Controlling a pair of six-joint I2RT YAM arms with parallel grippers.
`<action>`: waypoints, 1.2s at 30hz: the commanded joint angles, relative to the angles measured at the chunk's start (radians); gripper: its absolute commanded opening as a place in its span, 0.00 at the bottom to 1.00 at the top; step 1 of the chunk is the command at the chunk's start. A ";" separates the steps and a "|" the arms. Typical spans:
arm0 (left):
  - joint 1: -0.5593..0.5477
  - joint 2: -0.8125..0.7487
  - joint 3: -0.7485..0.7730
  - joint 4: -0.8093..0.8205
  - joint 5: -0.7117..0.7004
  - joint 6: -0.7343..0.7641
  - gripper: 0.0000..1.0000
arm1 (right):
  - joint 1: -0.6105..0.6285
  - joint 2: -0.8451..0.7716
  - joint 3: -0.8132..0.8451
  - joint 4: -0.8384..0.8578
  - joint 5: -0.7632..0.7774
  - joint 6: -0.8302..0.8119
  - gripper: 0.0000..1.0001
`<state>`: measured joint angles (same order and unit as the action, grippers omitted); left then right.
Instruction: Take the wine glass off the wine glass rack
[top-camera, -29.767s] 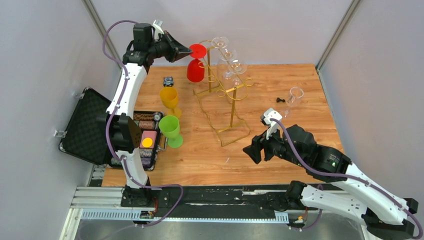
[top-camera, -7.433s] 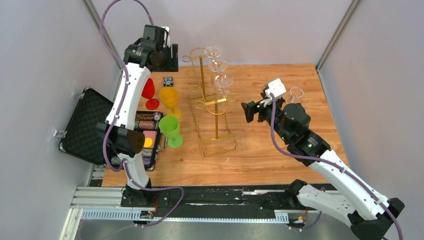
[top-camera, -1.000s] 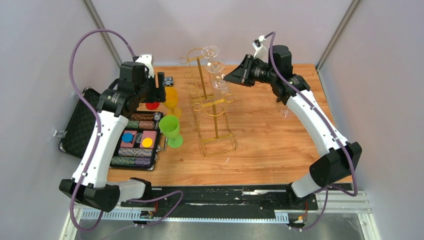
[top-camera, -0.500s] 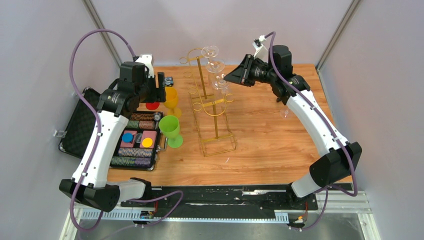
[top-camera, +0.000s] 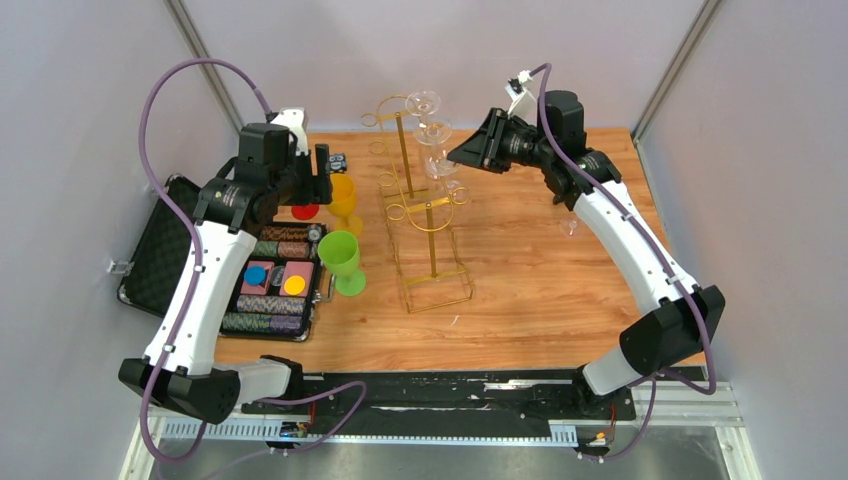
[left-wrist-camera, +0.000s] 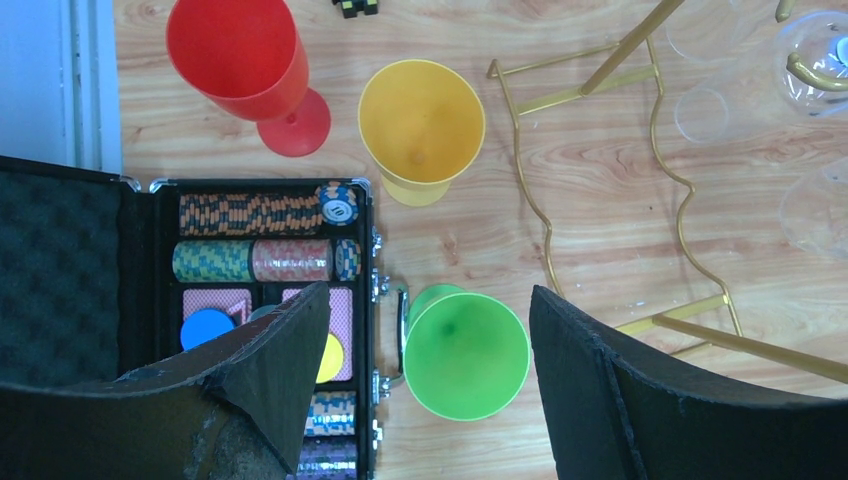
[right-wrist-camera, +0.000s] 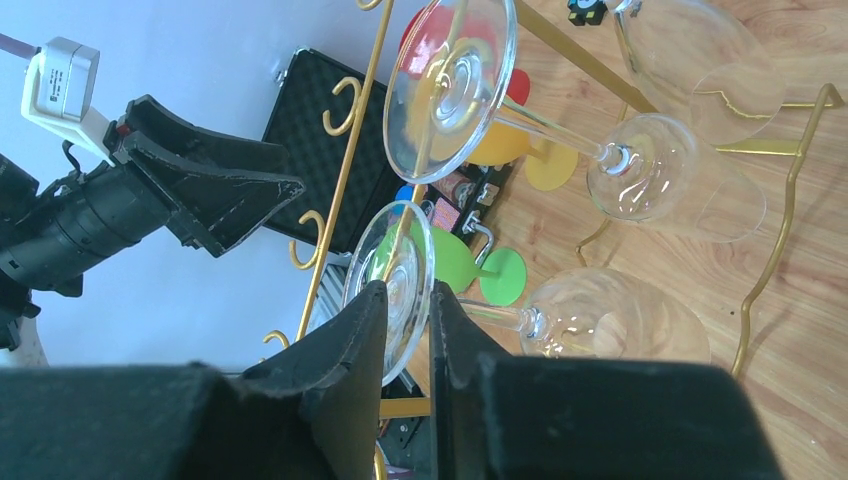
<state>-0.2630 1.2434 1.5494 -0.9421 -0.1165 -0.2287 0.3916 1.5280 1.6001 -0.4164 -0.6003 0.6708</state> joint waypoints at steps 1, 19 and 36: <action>0.007 -0.006 0.006 0.037 0.006 0.008 0.81 | 0.012 -0.056 0.032 0.027 -0.012 -0.013 0.21; 0.008 -0.006 0.010 0.030 0.003 0.008 0.81 | 0.012 -0.059 0.077 -0.039 0.013 -0.068 0.27; 0.007 -0.005 0.018 0.022 0.008 0.008 0.81 | 0.013 -0.075 0.091 -0.061 0.033 -0.099 0.32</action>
<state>-0.2611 1.2434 1.5497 -0.9413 -0.1135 -0.2287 0.3969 1.5051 1.6314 -0.5011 -0.5690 0.5896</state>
